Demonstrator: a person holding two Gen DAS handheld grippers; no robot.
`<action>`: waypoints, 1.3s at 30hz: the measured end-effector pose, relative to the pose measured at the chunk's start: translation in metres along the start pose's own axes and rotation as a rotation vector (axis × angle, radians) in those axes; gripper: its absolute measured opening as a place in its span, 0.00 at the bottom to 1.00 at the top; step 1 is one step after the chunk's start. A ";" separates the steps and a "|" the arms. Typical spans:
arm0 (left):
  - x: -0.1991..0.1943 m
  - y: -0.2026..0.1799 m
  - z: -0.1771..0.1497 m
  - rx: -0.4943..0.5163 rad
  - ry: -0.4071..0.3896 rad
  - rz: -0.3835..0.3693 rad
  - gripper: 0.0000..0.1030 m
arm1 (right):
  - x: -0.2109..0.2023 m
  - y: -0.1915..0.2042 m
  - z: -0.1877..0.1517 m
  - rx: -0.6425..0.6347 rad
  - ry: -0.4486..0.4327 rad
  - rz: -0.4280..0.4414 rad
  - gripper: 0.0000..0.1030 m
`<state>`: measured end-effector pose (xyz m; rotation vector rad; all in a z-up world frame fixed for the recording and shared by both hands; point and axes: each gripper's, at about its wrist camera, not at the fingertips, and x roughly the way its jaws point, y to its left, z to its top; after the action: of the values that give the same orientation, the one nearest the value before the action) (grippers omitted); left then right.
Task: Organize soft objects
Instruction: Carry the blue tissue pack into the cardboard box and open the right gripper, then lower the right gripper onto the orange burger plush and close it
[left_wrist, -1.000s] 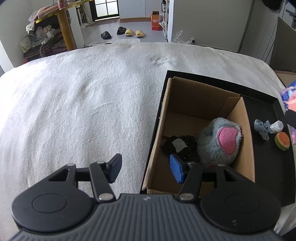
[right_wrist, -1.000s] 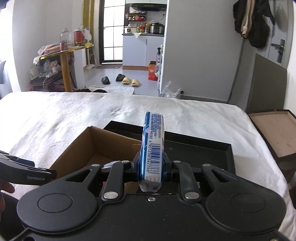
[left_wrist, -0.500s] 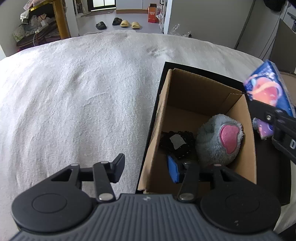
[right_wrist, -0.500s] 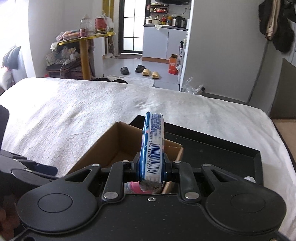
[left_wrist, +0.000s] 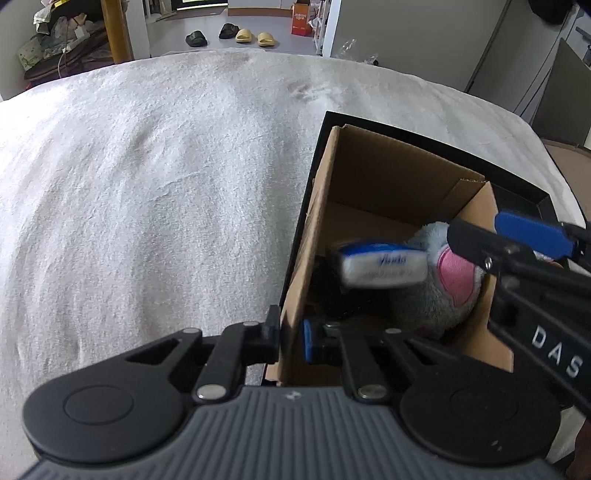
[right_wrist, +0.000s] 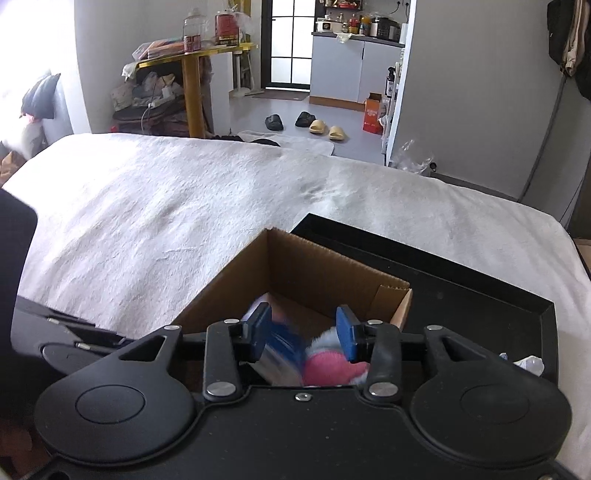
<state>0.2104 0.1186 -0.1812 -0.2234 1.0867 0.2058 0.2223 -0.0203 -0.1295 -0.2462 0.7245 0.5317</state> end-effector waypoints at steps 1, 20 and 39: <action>0.000 -0.001 0.000 0.001 0.000 0.002 0.10 | 0.000 0.000 -0.001 0.000 0.003 0.000 0.39; -0.014 -0.016 -0.001 0.039 -0.026 0.081 0.14 | -0.025 -0.031 -0.028 0.052 0.009 -0.061 0.43; -0.035 -0.046 -0.003 0.090 -0.089 0.204 0.39 | -0.053 -0.094 -0.058 0.138 -0.036 -0.116 0.54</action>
<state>0.2044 0.0716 -0.1481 -0.0218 1.0273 0.3449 0.2077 -0.1419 -0.1326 -0.1482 0.7043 0.3735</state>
